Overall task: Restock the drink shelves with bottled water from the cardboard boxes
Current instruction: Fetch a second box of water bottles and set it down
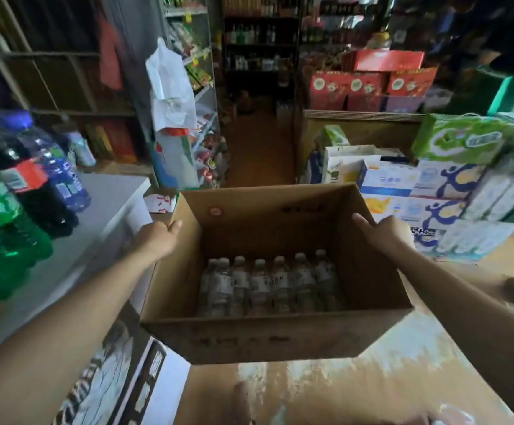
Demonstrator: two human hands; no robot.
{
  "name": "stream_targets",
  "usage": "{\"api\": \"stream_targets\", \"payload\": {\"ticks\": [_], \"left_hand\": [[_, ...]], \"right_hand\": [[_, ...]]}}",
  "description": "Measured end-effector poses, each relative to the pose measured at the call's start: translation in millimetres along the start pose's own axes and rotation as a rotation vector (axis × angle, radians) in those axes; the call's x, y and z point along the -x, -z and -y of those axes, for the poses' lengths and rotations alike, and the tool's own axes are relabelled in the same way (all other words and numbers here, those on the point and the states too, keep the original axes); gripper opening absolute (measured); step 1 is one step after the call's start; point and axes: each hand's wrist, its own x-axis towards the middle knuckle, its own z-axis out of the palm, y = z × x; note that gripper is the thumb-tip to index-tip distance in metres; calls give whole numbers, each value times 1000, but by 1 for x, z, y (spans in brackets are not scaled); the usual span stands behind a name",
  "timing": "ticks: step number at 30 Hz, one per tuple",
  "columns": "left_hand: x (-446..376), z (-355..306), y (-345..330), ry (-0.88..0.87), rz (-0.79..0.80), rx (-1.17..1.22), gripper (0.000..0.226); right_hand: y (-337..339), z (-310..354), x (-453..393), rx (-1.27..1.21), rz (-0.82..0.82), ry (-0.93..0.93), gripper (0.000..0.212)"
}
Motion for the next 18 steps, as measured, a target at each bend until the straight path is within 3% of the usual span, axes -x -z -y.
{"api": "stream_targets", "payload": {"ticks": [4,8,18], "left_hand": [[-118,-20,-32,-27,-36,89,71],[-213,-50,-41,-8,-10,68,63],[-453,-146,-51,-60,69,-133,63]], "right_hand": [[-37,38,-89,-34,22,-46,72],[-68,80,-163,-95,22,-110,65],[-142,177,-390,-99,44,-88,55]]}}
